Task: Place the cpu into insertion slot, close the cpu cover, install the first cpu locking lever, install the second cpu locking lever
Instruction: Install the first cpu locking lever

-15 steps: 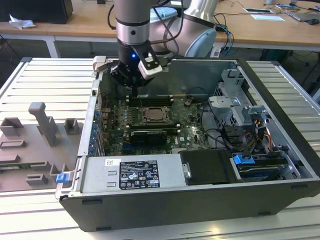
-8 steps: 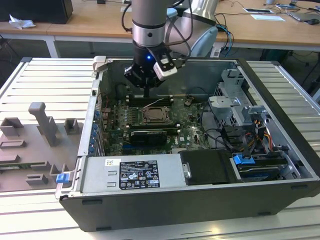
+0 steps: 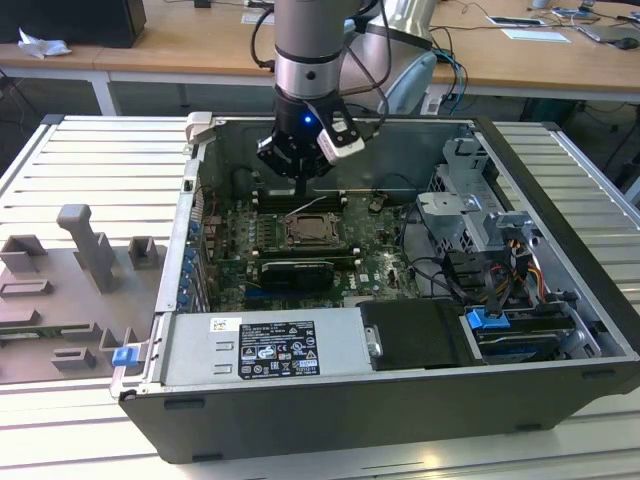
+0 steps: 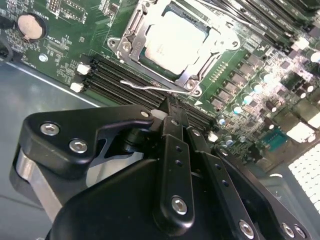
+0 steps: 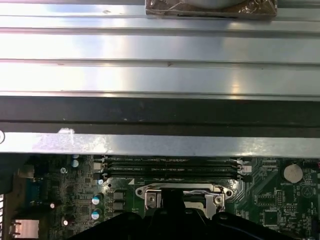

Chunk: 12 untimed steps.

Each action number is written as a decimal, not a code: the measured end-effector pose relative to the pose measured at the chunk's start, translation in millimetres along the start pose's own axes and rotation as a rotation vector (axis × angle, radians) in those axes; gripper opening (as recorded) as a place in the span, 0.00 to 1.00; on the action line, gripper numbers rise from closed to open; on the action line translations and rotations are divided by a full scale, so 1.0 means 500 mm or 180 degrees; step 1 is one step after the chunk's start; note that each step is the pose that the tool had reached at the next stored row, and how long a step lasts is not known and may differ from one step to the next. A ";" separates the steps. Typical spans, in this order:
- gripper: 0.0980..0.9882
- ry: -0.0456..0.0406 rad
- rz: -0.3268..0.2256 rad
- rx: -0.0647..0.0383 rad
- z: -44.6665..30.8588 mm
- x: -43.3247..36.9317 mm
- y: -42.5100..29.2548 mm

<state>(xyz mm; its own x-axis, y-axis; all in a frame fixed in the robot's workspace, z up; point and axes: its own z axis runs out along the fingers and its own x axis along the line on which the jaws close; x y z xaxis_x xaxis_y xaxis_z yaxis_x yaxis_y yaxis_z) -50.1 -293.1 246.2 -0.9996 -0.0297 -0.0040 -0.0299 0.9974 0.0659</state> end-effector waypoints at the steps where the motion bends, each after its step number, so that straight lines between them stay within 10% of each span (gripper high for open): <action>1: 0.01 0.0000 -0.0038 -0.0001 0.002 0.000 0.000; 5: 0.01 -0.0004 -0.0028 -0.0056 0.011 -0.007 -0.001; 12: 0.01 -0.0004 -0.0020 -0.0056 0.036 -0.025 0.006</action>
<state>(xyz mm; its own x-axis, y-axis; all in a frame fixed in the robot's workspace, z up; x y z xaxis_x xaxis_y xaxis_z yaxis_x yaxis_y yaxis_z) -37.6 -288.4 228.4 -0.9993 -0.0360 -0.0056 -0.0363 0.9958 0.0835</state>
